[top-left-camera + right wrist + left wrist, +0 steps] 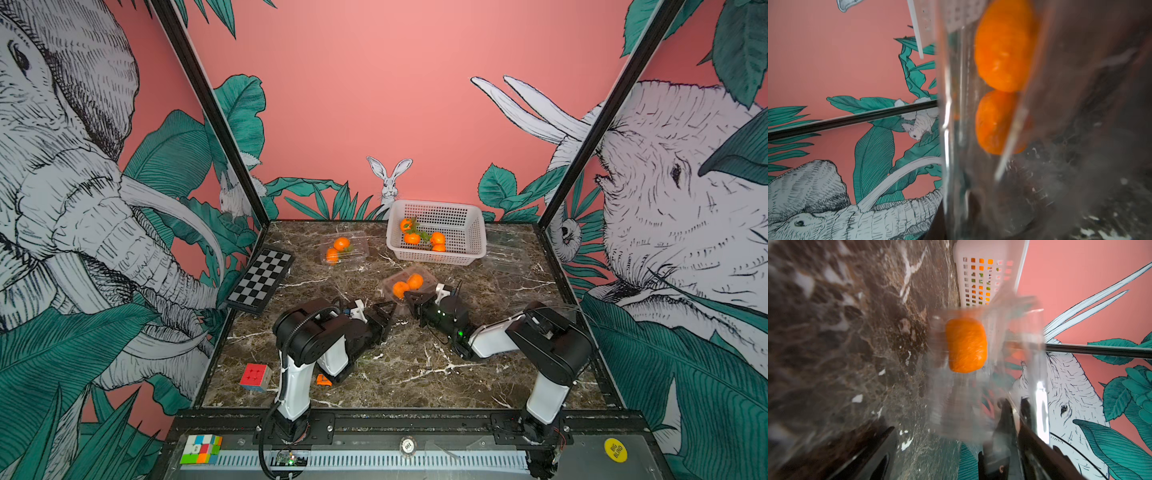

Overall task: Take oranges out of containers
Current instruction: Open the packing box at the center of the board.

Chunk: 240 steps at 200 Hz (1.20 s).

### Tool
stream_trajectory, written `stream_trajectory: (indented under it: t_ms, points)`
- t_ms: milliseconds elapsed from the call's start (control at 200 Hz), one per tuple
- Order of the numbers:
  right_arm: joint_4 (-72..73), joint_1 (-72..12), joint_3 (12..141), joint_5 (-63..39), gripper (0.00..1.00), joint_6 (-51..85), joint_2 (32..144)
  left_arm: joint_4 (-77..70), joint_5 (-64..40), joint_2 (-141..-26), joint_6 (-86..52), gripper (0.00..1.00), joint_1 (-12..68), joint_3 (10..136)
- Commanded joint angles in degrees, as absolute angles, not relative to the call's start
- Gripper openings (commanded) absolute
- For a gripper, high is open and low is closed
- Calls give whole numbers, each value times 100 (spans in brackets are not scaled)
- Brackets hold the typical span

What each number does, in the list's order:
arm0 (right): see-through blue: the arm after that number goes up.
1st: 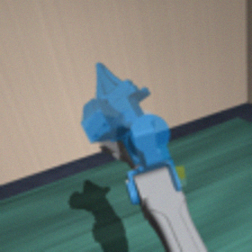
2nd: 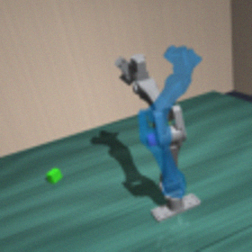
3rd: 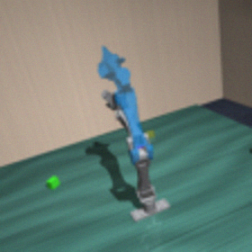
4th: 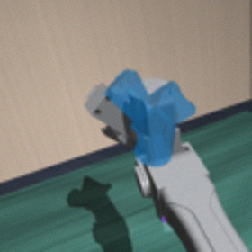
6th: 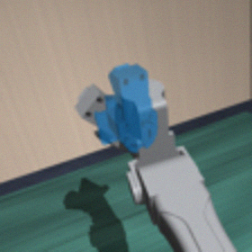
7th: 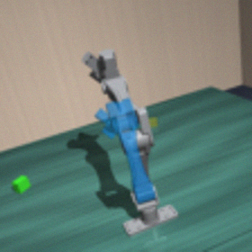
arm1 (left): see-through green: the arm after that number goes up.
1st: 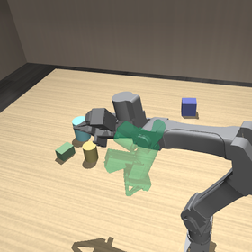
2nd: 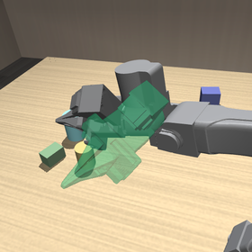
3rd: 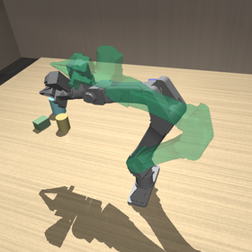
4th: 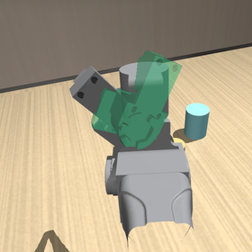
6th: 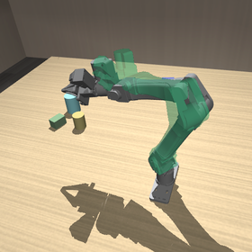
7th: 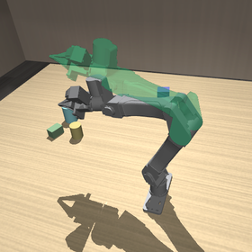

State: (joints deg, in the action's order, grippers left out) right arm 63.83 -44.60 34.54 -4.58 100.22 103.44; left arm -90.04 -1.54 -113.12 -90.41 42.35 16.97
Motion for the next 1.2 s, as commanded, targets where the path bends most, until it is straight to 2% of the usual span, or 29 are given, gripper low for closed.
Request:
stream_trajectory:
  t_ms: [0,360,530,915,1140,1195]
  points:
    - [6719,-4667,3581,-791,17,10079,10443,-8038,-232,-11619,-8904,92,4305,1601]
    - [6850,-4667,3567,-587,21,10099,10365,-8036,-192,-11637,-8908,92,4314,1520]
    - [6614,-4580,3734,-715,30,9942,10244,-8034,-143,-11617,-8816,87,4307,1417]
    - [5322,-4076,4275,-1338,54,9146,9711,-8041,-92,-11549,-8711,86,4242,1160]
    - [4011,-3834,5036,-1822,67,8350,9527,-7703,-263,-11074,-8558,91,4052,1066]
    - [3793,-3799,5227,-1958,72,8196,9573,-7488,-380,-10900,-8438,92,3776,1042]
